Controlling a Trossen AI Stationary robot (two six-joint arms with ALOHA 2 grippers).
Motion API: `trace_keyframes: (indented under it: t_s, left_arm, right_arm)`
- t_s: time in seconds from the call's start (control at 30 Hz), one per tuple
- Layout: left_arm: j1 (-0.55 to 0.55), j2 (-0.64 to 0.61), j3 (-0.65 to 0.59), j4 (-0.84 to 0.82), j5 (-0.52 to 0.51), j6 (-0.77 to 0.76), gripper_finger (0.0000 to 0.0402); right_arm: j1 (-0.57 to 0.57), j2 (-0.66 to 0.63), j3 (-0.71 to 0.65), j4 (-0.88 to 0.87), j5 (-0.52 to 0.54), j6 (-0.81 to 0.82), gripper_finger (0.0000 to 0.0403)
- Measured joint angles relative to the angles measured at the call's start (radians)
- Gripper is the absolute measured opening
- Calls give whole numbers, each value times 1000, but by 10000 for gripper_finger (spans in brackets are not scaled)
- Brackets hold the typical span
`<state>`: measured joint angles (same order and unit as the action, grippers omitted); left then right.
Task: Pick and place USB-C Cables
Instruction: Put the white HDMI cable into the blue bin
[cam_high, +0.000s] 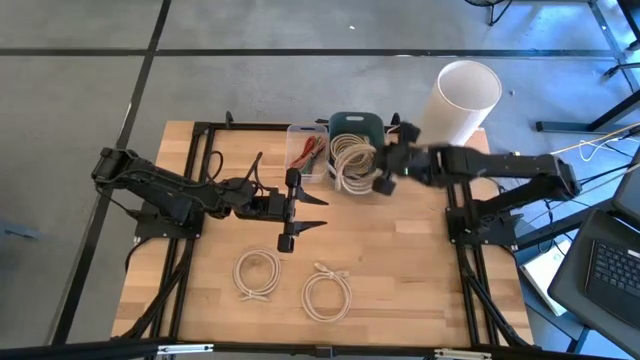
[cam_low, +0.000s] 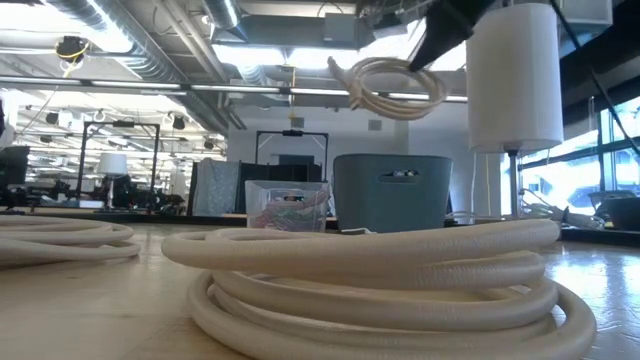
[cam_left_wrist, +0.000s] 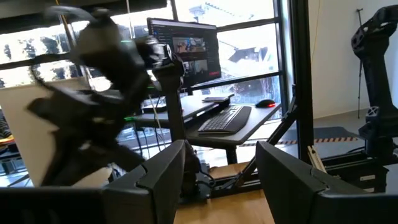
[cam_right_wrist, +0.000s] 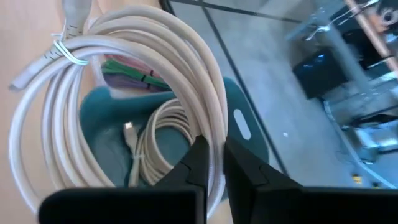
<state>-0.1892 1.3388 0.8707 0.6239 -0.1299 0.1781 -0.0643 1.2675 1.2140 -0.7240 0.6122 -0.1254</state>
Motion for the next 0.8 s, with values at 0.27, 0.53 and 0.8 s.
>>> trace_keyframes:
  t_s: [0.27, 0.53, 0.8]
  left_arm:
    - [0, 0, 0, 0, 0, 0, 191]
    - [0, 0, 0, 0, 0, 0, 191]
    - [0, 0, 0, 0, 0, 0, 191]
  right_arm:
    - [-282, 2, 0, 116, -277, -64, 26]
    - [-431, 138, 2, 180, -498, -62, 26]
    - [-517, 336, 1, 177, -580, -62, 26]
